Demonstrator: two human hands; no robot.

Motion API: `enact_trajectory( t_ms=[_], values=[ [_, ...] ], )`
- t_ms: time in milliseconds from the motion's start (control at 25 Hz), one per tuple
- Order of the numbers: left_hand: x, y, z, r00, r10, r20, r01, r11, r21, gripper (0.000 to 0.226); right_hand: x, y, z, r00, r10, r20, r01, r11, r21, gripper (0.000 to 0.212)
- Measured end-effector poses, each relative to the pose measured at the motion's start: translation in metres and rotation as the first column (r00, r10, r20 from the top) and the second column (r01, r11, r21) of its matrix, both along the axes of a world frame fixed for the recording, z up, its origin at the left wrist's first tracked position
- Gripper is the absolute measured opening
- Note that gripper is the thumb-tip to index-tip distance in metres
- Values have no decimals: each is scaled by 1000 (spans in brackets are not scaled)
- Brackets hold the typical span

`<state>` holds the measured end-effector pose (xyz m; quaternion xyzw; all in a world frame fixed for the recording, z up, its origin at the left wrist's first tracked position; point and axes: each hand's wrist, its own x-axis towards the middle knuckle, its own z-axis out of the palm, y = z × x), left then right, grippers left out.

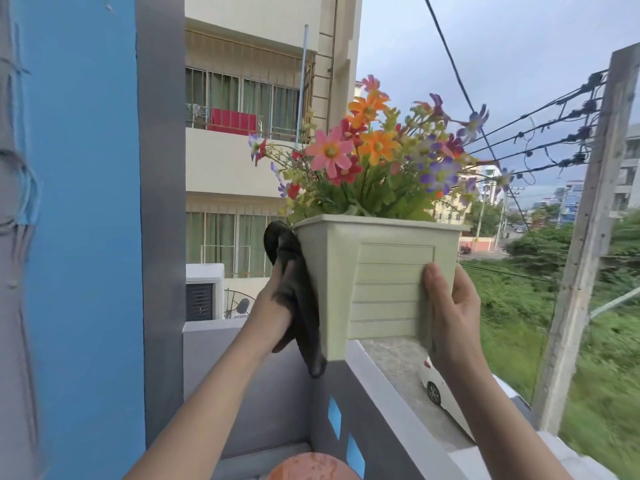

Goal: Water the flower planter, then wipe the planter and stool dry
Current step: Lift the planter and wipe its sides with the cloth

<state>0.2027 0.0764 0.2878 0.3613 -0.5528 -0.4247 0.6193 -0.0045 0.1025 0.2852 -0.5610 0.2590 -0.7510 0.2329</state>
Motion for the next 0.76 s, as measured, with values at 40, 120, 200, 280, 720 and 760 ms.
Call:
enact_trajectory(
  t_ms=[40,120,200,280,720,760],
  values=[
    [2,-3,-4,1000,-14,23,14,1000,3,52,-2,-1,1,1000,14,7,-14,1000,7,46],
    [4,-7,-12,999,-48,18,47,999,26,71,-4,-3,1,998,57,21,-58,998,16,52],
    [2,-3,-15,998,-40,-40,40,999,-14,75,-5,-6,0,994,103,21,-104,994,32,55],
    [0,1,-12,995,36,-94,-45,994,-103,59,-3,-8,0,992,128,19,-129,989,76,61],
    [8,37,-9,855,518,-33,-506,818,-272,38,10,-6,14,991,59,-118,24,798,602,56],
    [9,38,-11,843,537,-25,-520,804,-289,41,14,-5,12,995,78,-57,-27,787,616,53]
  ],
)
